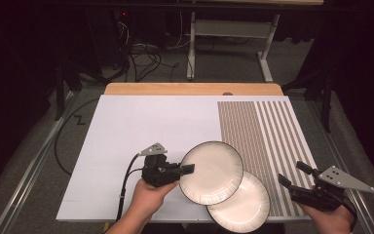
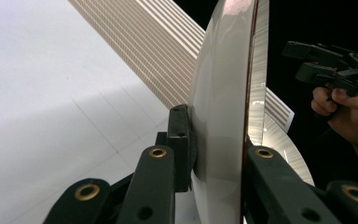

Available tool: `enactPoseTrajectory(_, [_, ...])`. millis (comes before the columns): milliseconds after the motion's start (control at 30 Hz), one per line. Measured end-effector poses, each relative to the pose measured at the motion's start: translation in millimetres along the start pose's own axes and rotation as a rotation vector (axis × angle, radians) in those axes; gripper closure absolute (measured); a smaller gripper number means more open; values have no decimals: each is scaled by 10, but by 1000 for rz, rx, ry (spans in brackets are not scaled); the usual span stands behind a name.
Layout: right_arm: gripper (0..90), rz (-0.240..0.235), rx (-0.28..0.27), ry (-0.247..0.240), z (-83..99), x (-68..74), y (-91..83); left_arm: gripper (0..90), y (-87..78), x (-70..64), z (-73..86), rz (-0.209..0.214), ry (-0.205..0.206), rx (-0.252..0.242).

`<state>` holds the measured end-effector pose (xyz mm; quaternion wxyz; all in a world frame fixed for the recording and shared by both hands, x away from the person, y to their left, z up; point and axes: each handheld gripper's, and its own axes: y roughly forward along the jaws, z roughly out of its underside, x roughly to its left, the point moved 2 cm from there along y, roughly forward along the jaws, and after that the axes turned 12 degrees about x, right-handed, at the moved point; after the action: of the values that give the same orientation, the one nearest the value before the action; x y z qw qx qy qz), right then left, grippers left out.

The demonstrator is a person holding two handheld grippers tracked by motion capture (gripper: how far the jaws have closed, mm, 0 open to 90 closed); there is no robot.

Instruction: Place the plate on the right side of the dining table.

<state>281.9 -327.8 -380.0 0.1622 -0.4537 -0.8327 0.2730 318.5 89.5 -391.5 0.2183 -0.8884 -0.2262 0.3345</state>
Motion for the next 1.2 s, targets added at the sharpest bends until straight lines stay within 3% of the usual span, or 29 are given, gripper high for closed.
enactPoseTrajectory(233, [143, 9, -34, -6, -6, 8, -47, 787, -1, -42, 20, -37, 71, -73])
enactPoseTrajectory(433, [8, 30, -55, -8, -1, 17, -50, 788, -8, -84, 51, -47, 117, -106])
enactPoseTrajectory(733, [8, 36, -63, -13, -14, 81, 0, 780, -25, -102, 94, -71, 171, -125])
enactPoseTrajectory(1200, [16, -51, -47, -57, -222, 387, 217, 777, -53, -102, 107, -79, 203, -117])
